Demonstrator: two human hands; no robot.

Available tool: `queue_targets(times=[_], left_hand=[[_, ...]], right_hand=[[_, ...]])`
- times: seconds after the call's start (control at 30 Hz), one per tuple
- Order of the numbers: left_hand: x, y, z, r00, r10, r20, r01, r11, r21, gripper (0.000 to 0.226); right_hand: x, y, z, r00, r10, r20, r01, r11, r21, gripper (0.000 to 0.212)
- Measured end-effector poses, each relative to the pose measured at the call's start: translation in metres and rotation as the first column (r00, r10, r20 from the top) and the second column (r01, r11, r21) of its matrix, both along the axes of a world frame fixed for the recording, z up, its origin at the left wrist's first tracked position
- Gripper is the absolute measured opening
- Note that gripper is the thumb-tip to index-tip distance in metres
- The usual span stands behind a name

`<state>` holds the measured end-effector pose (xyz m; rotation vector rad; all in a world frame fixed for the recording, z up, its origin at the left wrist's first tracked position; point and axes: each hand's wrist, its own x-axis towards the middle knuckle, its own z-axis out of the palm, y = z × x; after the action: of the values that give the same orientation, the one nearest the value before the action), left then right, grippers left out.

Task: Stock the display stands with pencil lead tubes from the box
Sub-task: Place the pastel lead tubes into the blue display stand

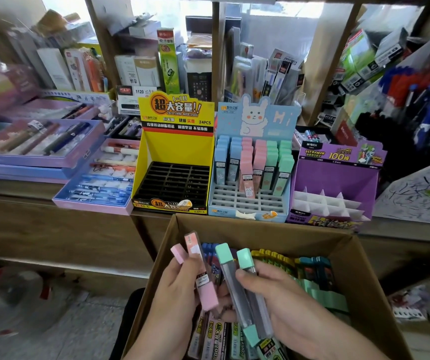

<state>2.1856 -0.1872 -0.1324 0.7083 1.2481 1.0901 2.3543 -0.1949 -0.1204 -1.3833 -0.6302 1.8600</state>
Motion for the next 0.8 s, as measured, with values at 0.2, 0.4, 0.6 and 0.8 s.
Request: queue_targets(times=[0.2, 0.4, 0.6, 0.8], left_hand=[[0.000, -0.004, -0.001, 0.994, -0.058, -0.091, 0.065, 0.995, 0.076, 0.030], [0.005, -0.011, 0.001, 0.961, -0.080, -0.265, 0.117, 0.985, 0.127, 0.028], [0.010, -0.013, 0.002, 0.973, -0.090, -0.214, 0.130, 0.975, 0.180, 0.024], [0.007, -0.010, -0.001, 0.973, -0.038, -0.229, 0.082, 0.979, 0.186, 0.021]], right_hand=[[0.001, 0.004, 0.001, 0.996, -0.061, 0.062, 0.058, 0.998, 0.039, 0.019], [-0.007, 0.007, 0.004, 0.995, -0.100, 0.018, 0.099, 0.994, 0.042, 0.015], [-0.026, 0.005, 0.007, 0.998, 0.016, 0.054, -0.023, 0.993, 0.116, 0.023], [-0.029, 0.006, 0.009, 0.994, 0.032, 0.108, -0.049, 0.986, 0.160, 0.020]])
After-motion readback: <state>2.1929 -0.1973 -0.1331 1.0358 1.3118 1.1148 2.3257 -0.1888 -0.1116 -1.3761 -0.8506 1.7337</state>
